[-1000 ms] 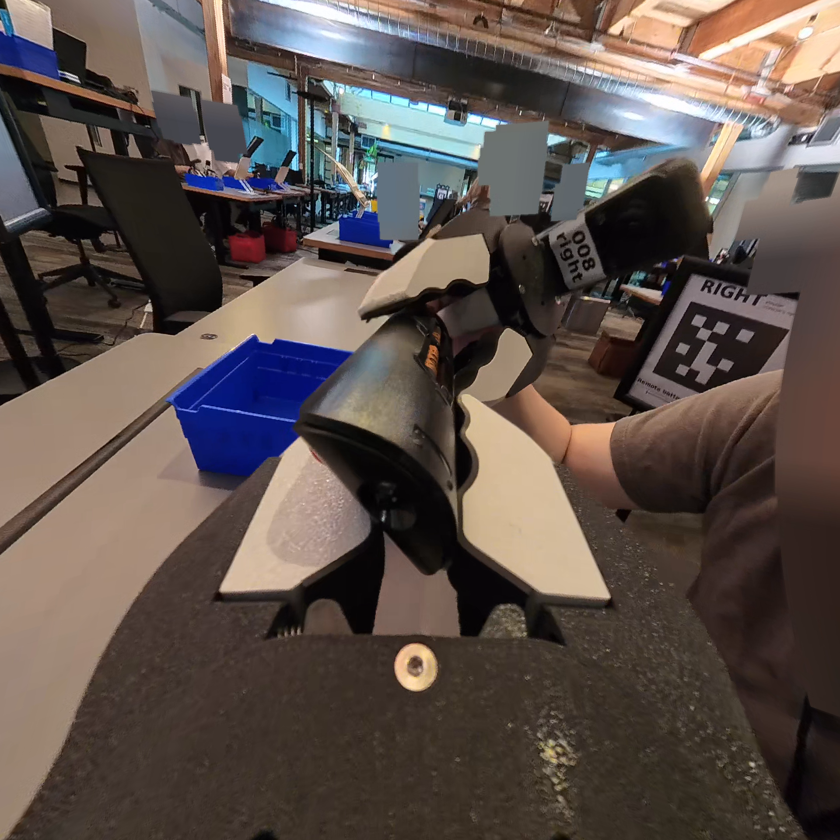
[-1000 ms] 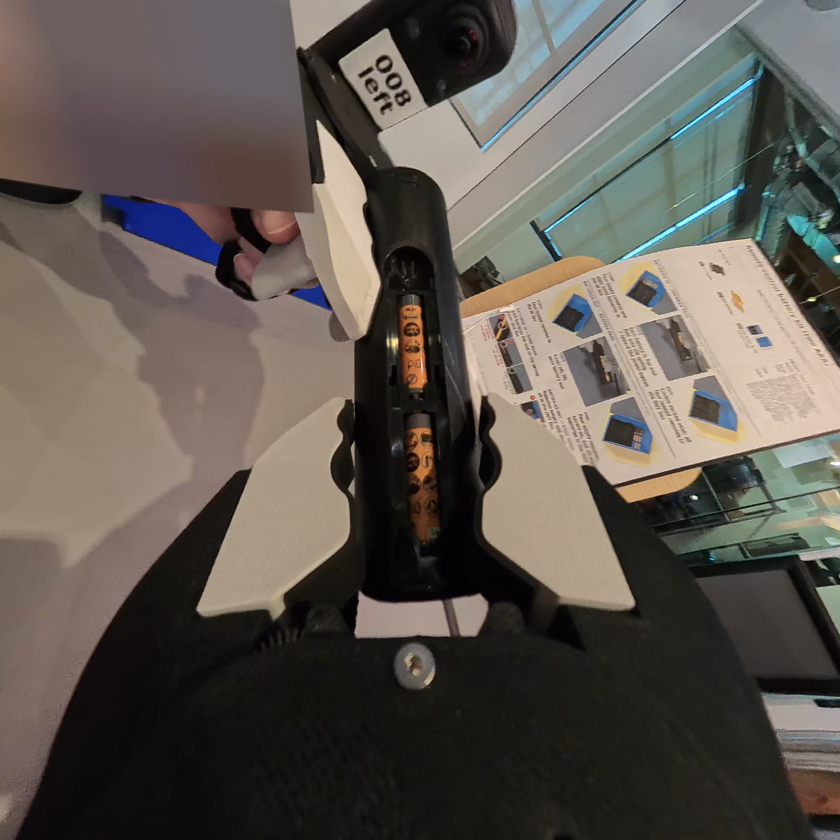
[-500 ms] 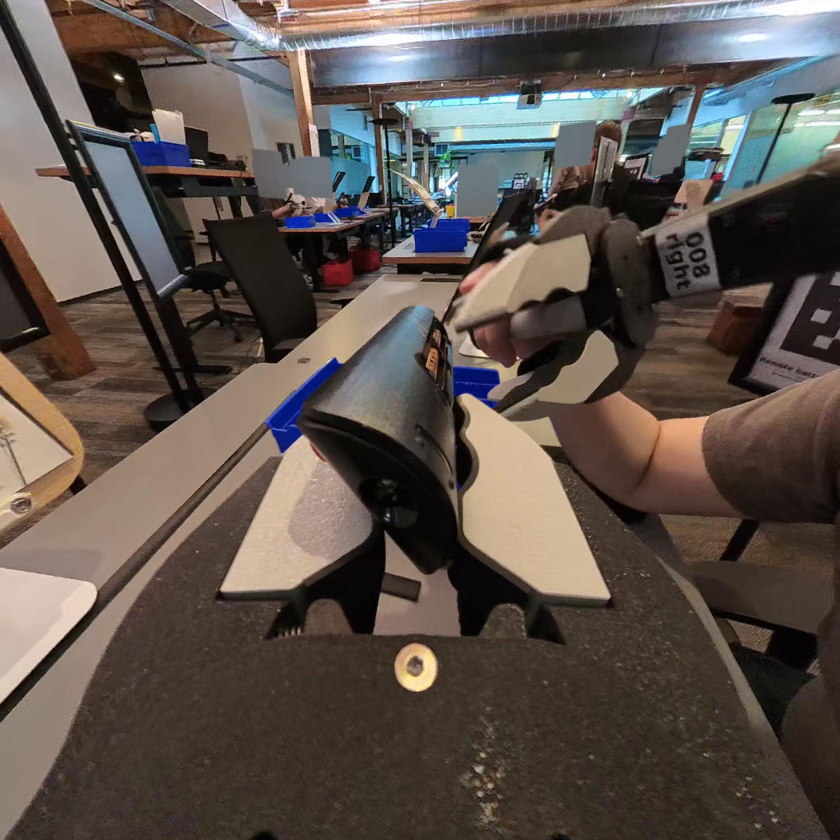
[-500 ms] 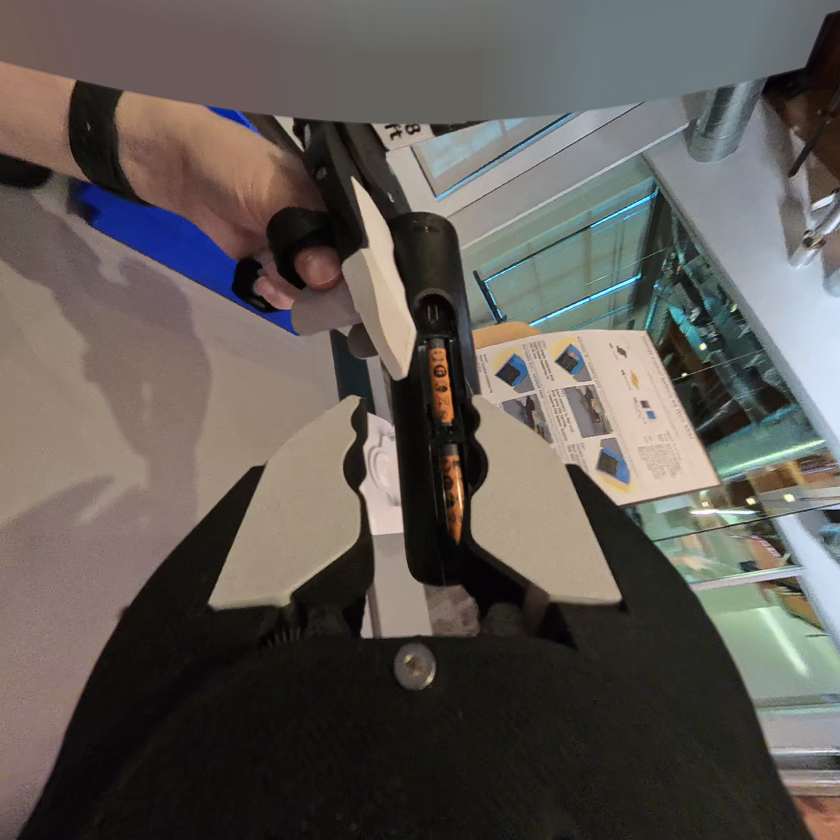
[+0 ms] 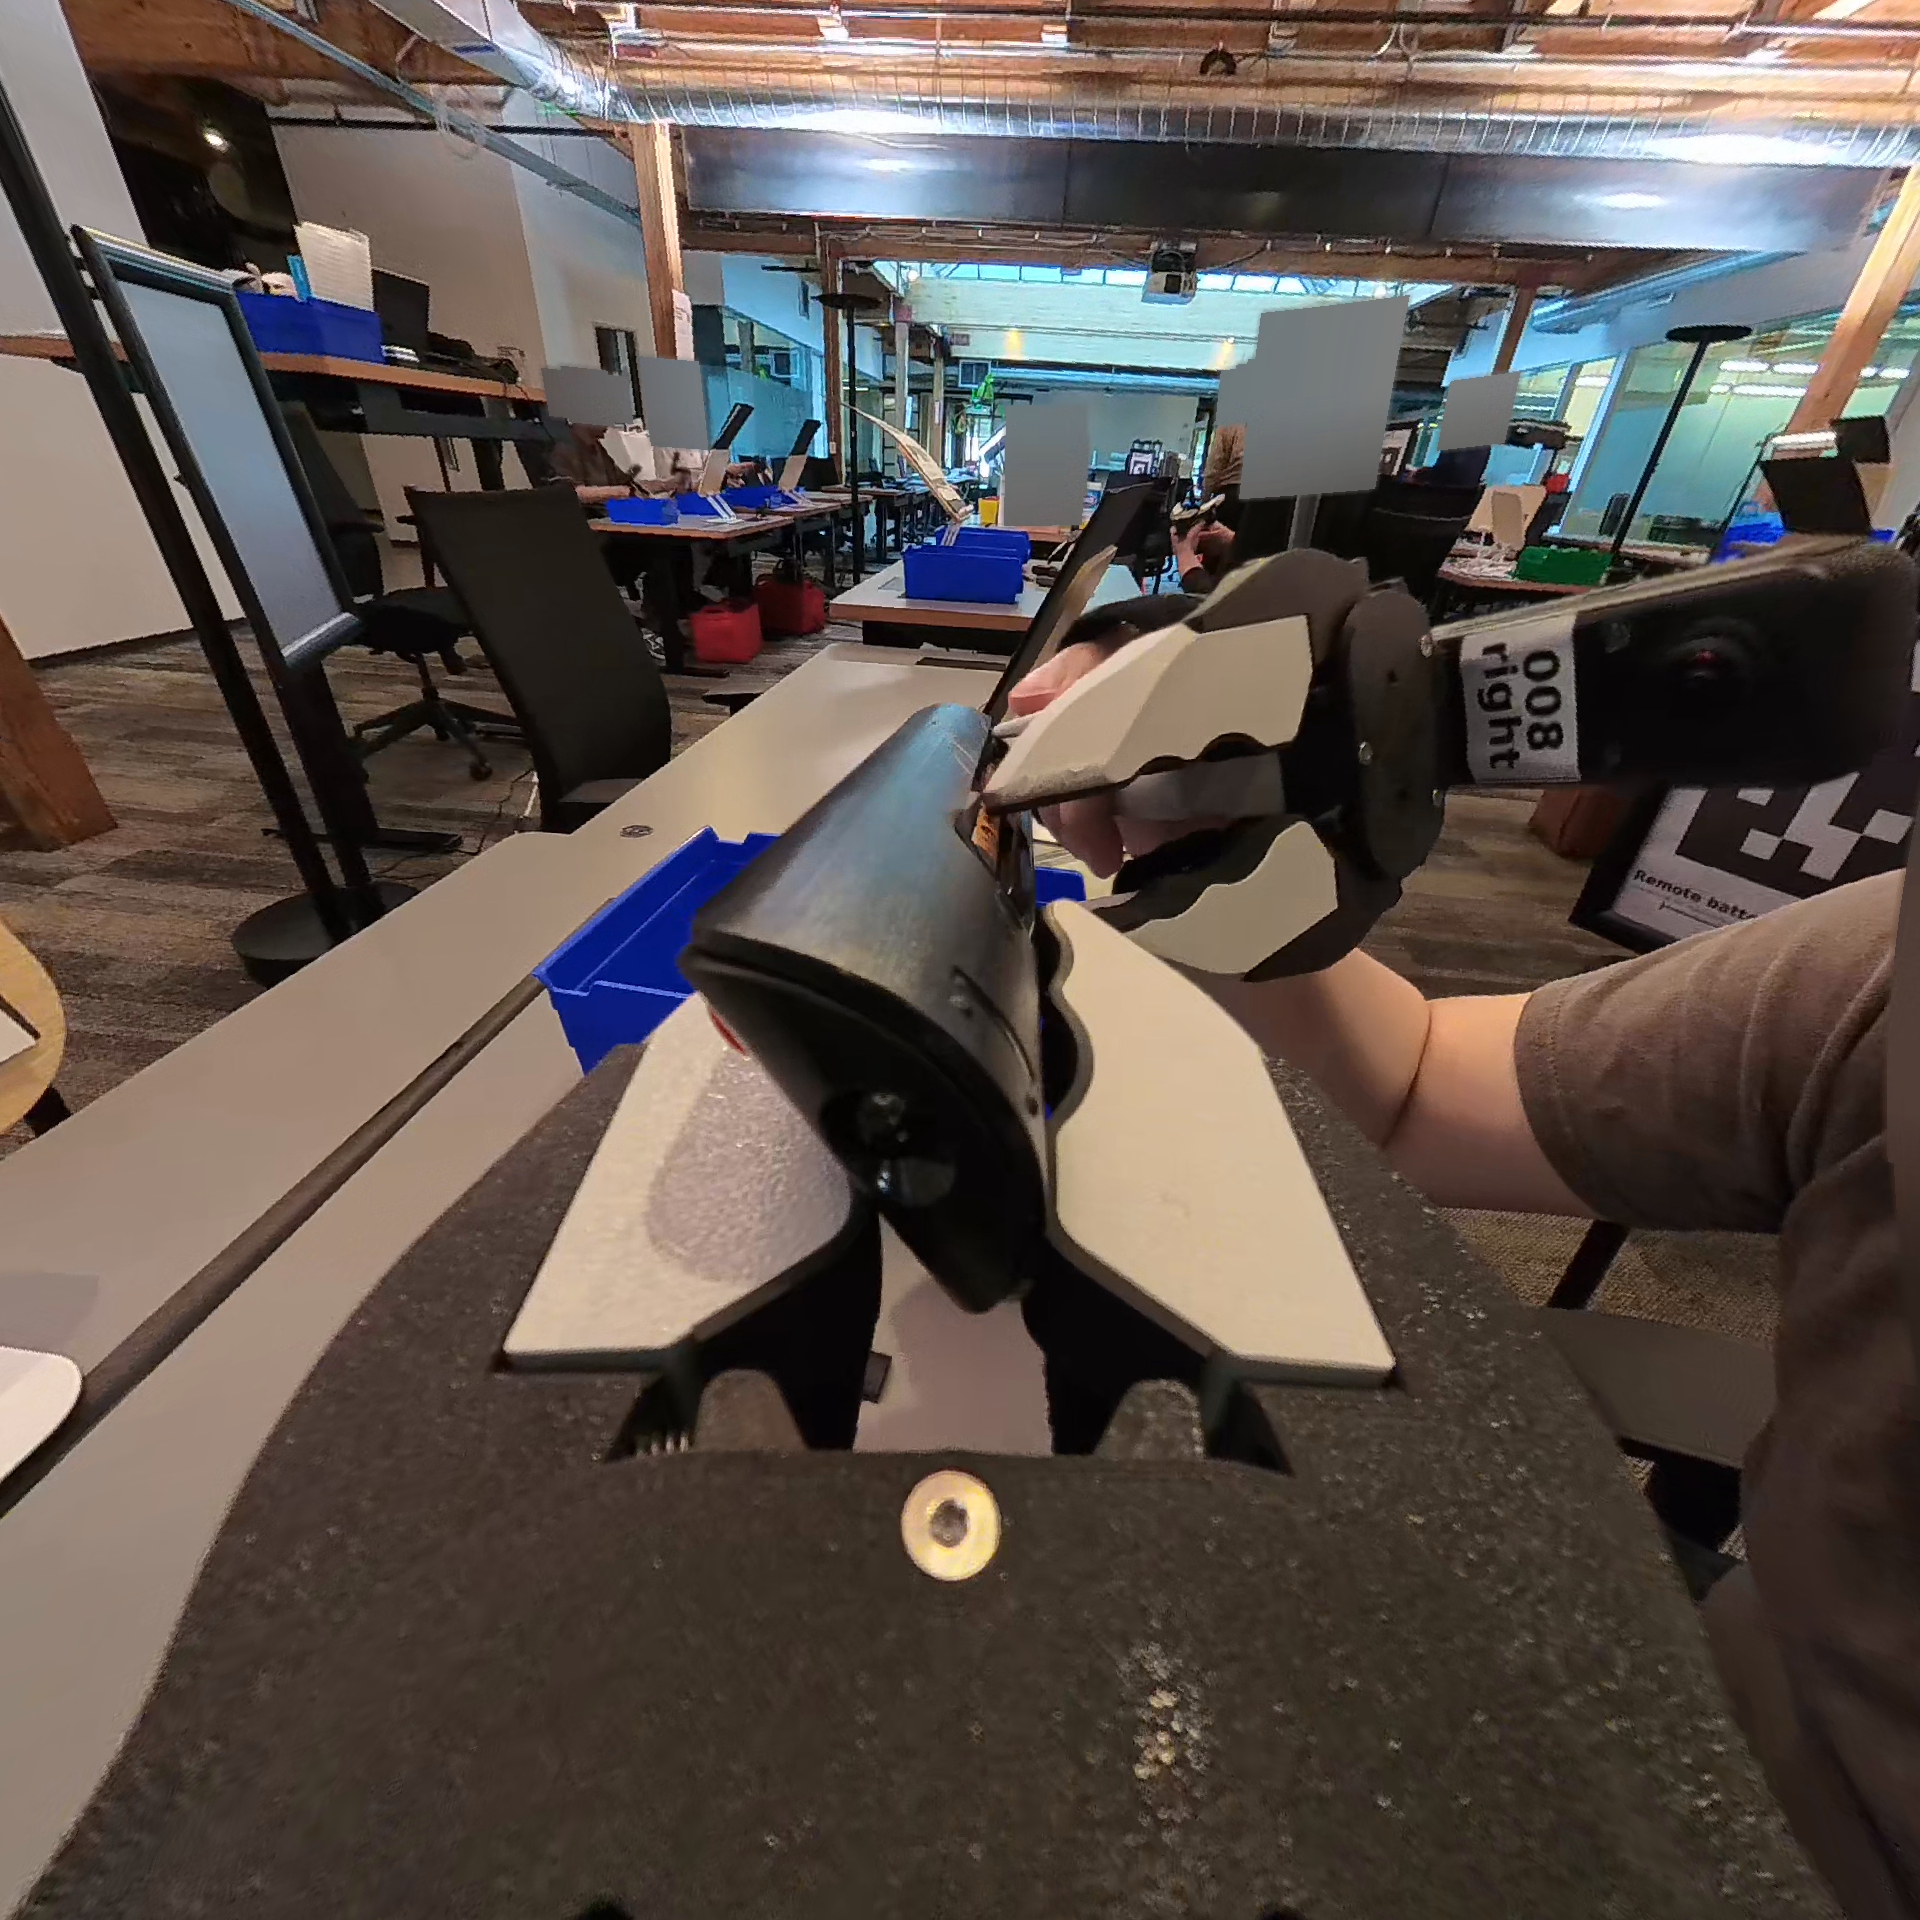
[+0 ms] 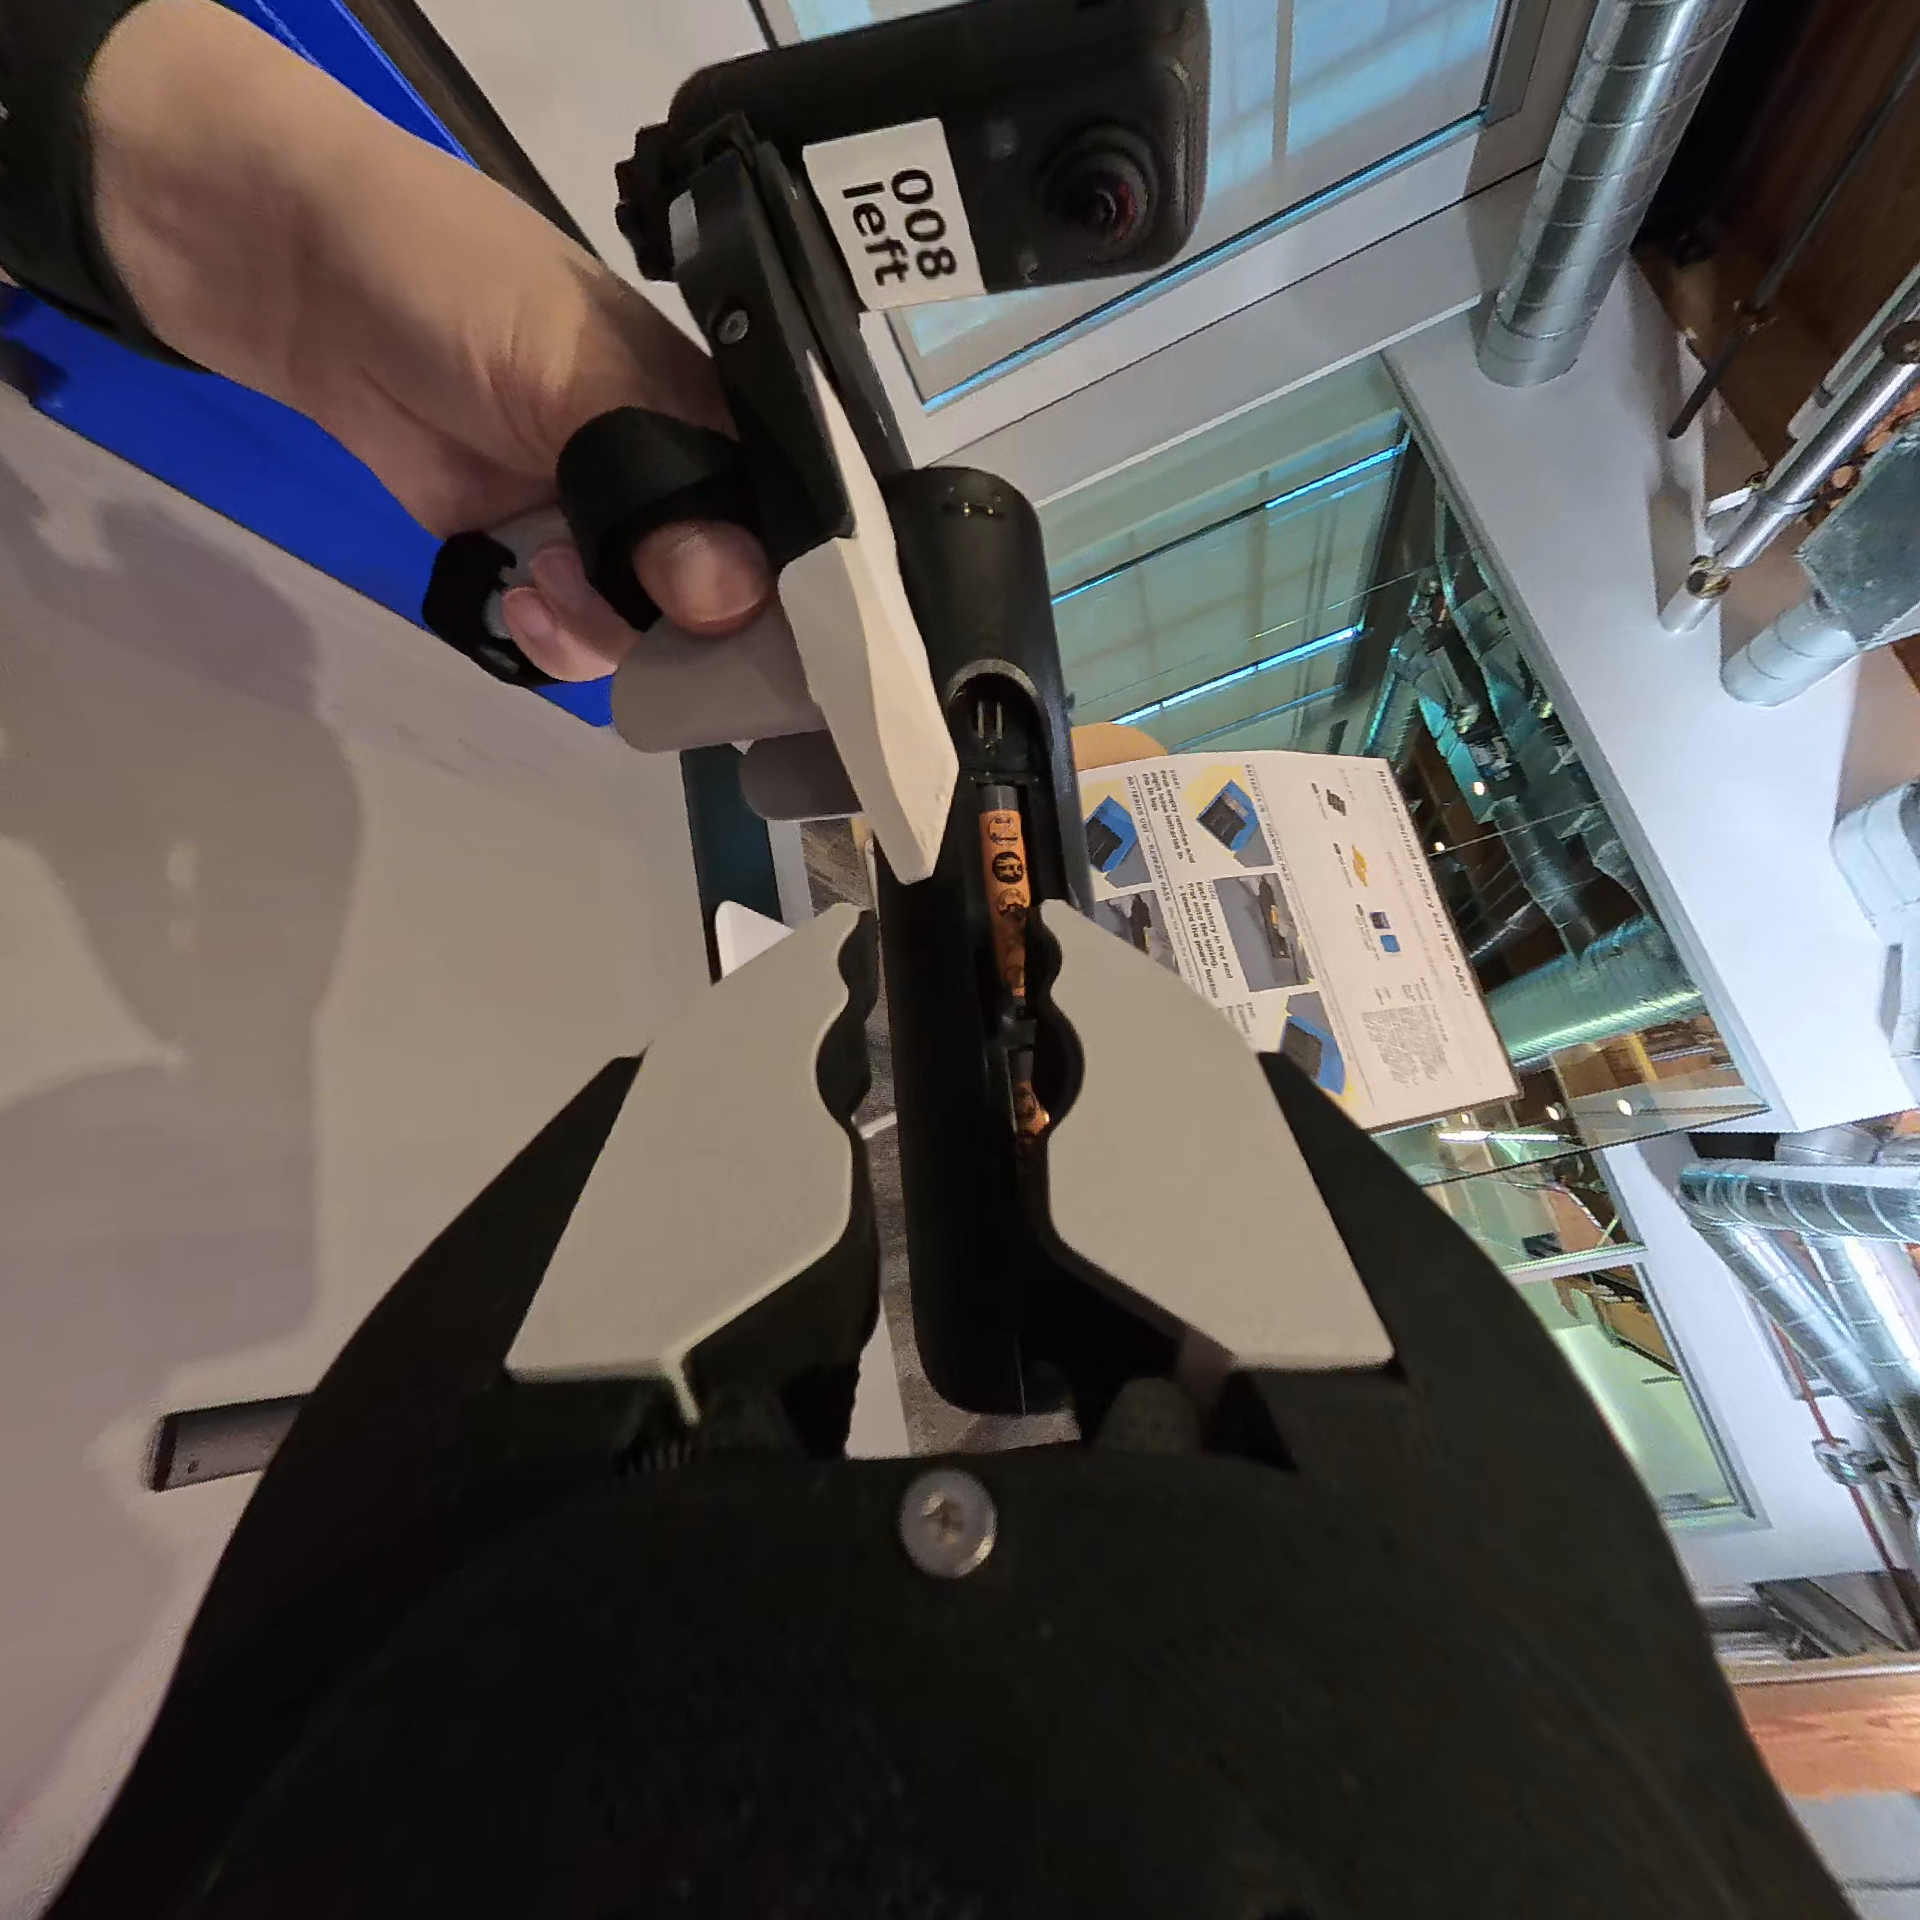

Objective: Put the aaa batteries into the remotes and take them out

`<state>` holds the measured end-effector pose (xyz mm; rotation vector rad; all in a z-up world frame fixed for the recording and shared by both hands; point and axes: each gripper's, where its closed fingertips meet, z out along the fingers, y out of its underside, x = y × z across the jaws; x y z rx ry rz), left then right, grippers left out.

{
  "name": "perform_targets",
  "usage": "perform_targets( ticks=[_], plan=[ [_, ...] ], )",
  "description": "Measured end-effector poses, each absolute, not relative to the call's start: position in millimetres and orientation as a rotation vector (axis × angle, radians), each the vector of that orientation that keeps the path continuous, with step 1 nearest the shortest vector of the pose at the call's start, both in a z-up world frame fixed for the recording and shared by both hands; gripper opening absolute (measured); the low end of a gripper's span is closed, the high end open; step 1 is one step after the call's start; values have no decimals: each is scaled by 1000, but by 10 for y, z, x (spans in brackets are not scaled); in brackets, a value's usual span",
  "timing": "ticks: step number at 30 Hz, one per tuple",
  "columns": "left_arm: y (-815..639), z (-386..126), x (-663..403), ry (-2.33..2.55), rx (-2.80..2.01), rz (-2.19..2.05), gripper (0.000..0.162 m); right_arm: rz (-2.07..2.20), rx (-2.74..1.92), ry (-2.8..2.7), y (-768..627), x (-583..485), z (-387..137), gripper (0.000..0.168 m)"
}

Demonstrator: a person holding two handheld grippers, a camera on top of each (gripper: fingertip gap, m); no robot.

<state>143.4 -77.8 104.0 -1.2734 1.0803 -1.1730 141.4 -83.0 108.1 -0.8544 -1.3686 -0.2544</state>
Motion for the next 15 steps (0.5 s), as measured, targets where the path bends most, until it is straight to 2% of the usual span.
perform_targets(
  ticks=[11,15],
  plan=[
    [-778,1077,1424,977,-1334,-1357,29,-489,-647,-1313,-766,1374,1082,40],
    [-773,1060,1440,936,-1367,-1418,29,-591,-608,-1281,-714,1339,1078,37]
  ],
)
